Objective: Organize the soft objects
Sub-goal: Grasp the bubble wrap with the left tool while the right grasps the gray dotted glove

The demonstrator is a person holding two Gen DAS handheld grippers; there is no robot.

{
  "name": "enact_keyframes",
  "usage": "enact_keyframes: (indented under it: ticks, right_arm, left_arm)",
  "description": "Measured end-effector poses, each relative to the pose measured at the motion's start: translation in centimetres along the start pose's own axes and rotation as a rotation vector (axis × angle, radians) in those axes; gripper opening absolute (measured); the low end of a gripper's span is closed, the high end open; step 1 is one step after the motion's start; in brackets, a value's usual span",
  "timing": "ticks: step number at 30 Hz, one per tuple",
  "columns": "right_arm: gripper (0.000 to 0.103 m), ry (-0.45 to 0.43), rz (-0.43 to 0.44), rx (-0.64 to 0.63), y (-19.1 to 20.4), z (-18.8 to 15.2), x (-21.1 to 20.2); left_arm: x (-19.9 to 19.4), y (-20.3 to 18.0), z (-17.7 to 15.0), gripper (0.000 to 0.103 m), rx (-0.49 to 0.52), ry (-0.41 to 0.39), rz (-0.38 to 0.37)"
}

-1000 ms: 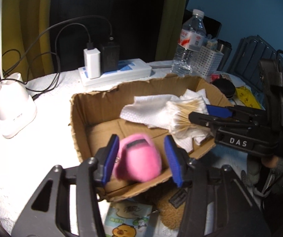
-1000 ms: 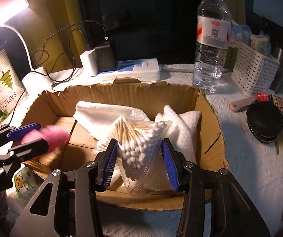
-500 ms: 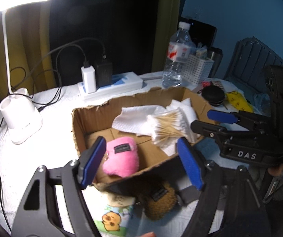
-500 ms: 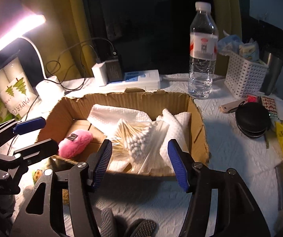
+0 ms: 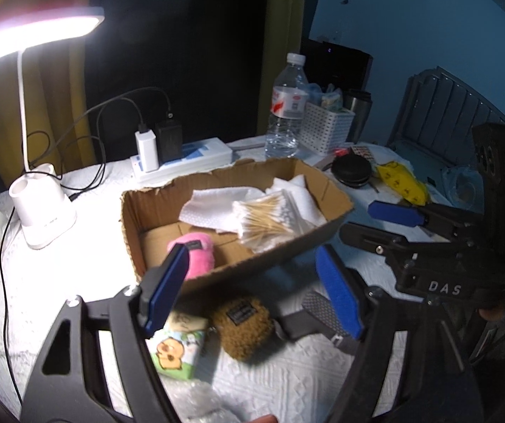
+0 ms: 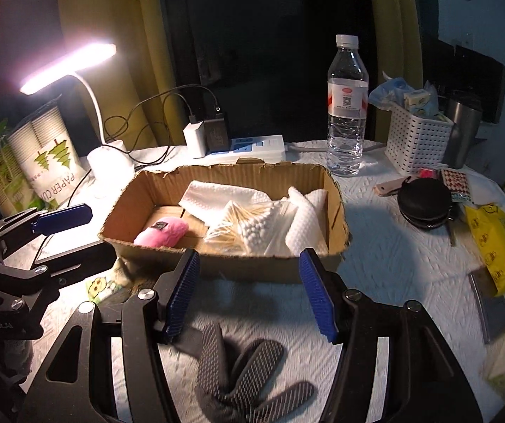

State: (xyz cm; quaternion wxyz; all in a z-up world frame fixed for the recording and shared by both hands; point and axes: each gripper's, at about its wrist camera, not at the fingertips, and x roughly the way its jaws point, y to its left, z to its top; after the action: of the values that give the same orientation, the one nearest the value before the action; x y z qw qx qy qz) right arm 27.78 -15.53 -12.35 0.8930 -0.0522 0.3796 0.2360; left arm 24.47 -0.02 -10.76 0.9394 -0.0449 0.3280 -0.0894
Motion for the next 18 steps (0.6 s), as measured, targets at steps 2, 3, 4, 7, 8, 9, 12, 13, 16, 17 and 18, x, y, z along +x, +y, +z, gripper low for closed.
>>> enact_keyframes:
  ticks: [2, 3, 4, 7, 8, 9, 12, 13, 16, 17, 18]
  right_arm:
    - [0.062, -0.003, -0.002, 0.001, 0.0, -0.5, -0.7]
    - [0.062, -0.004, -0.002, 0.001, 0.1, -0.7, -0.9]
    - [0.062, -0.005, -0.003, 0.002, 0.1, -1.0, -1.2]
    - [0.062, -0.004, -0.006, 0.004, 0.2, -1.8, -1.8]
    - [0.062, -0.002, -0.007, 0.005, 0.1, -2.1, -1.9]
    - [0.062, 0.001, -0.008, 0.007, 0.1, -2.5, -2.0]
    - [0.062, 0.015, -0.009, 0.015, -0.1, -3.6, -2.1]
    - [0.062, 0.018, -0.008, 0.017, -0.1, -3.8, -2.1]
    - [0.062, 0.039, -0.005, 0.026, -0.1, -5.0, -1.7]
    - [0.062, 0.044, -0.004, 0.027, -0.2, -5.2, -1.7]
    - [0.062, 0.052, -0.001, 0.029, -0.1, -5.7, -1.5]
  left_arm:
    - [-0.4, -0.3, -0.4, 0.076, 0.003, -0.002, -0.003]
    - [-0.6, -0.5, -0.6, 0.076, 0.003, -0.003, -0.004]
    - [-0.8, -0.6, -0.7, 0.076, 0.002, -0.002, -0.004]
    - [-1.1, -0.9, -1.5, 0.076, -0.002, 0.003, -0.005]
    - [-1.1, -0.9, -1.9, 0.076, -0.004, 0.007, -0.005]
    - [-1.2, -1.0, -2.2, 0.076, -0.006, 0.011, -0.004]
    - [-1.2, -1.1, -3.2, 0.076, -0.009, 0.026, -0.001]
    - [-1.1, -1.1, -3.6, 0.076, -0.010, 0.031, 0.001]
    - [-0.9, -1.0, -4.6, 0.076, -0.019, 0.049, 0.007]
    - [-0.8, -0.9, -4.9, 0.076, -0.021, 0.053, 0.008]
    - [-0.7, -0.9, -5.3, 0.076, -0.023, 0.060, 0.010]
